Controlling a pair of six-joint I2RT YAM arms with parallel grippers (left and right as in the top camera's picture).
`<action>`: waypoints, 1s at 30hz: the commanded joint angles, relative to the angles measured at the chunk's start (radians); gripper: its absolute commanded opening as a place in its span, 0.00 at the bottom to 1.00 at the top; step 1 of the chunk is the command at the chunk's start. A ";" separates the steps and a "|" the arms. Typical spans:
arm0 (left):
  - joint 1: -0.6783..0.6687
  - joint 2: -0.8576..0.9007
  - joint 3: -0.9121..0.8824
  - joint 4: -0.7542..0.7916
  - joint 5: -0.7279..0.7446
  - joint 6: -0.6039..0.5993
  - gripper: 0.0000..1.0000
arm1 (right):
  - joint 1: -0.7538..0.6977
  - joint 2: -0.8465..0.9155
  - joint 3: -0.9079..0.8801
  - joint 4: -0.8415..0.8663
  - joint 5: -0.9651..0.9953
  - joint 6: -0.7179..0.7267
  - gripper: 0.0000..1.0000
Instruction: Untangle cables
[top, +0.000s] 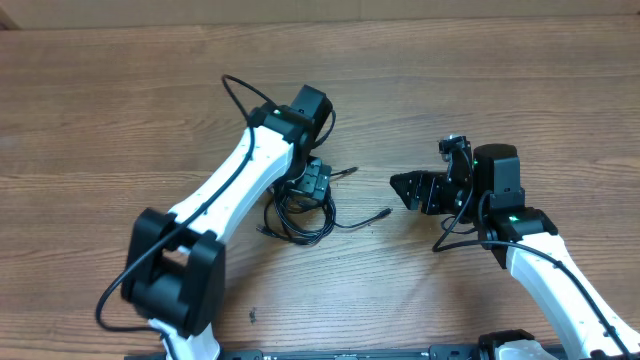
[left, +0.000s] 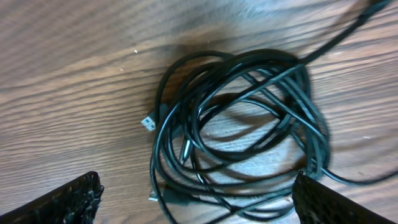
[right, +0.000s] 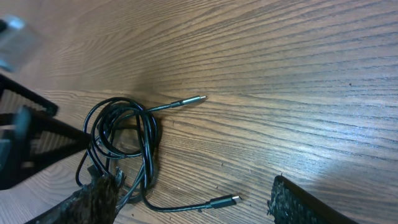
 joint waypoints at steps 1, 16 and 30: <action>0.006 0.060 -0.006 0.006 -0.013 -0.015 0.98 | -0.002 -0.015 0.021 0.004 0.001 -0.005 0.77; 0.006 0.165 -0.006 0.011 0.023 -0.015 0.60 | -0.002 -0.015 0.021 0.004 0.004 -0.008 0.77; 0.003 0.166 -0.006 0.035 0.103 -0.006 0.04 | -0.002 -0.015 0.021 0.003 0.012 -0.008 0.77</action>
